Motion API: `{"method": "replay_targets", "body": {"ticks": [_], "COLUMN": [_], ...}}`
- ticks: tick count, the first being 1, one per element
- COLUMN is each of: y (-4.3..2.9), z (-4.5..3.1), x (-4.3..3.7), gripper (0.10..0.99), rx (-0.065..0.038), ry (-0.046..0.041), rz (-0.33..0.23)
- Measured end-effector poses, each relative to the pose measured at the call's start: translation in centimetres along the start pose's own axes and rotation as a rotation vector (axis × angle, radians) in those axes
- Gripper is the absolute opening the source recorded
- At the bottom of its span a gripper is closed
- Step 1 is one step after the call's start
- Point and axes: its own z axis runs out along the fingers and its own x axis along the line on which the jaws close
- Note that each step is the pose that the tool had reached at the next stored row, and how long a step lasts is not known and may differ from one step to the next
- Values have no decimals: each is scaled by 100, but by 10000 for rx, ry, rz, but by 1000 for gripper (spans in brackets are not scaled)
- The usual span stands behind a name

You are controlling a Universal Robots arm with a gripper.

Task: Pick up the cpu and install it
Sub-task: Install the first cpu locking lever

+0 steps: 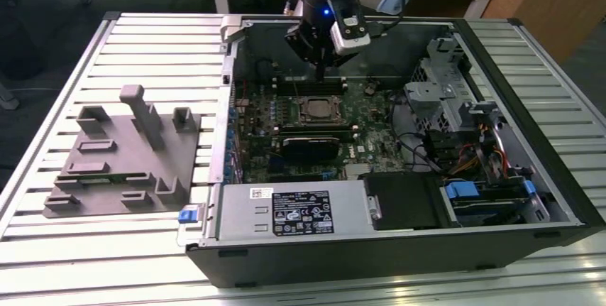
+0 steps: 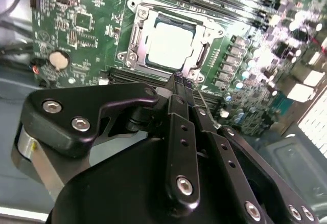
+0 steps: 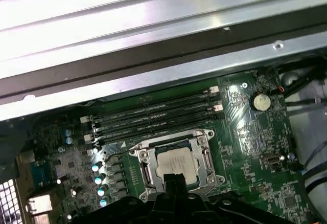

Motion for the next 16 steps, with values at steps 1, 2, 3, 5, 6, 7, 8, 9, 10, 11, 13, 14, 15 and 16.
{"method": "replay_targets", "body": {"ticks": [1,2,3,5,6,7,8,9,10,11,13,14,15,16], "y": [0,0,0,0,0,-1,-1,-1,-1,-1,-2,-6,-11,-19], "z": [3,7,10,16,20,24,27,30,34,38,44,48,52,55], "x": [0,0,0,0,0,0,0,0,0,0,4,17,40,71], "gripper": [106,106,106,106,106,106,106,106,106,106,106,106,106,106], "rx": [-1,-2,-2,-4,-6,-7,-8,-8,-9,-10,-12,-19,-29,-36], "ry": [4,9,12,17,18,20,23,27,31,35,38,32,23,12], "rz": [-182,-371,-541,-916,-1097,-1276,-1457,-1636,-1816,-1996,-2223,-2249,-2255,-2253]}}
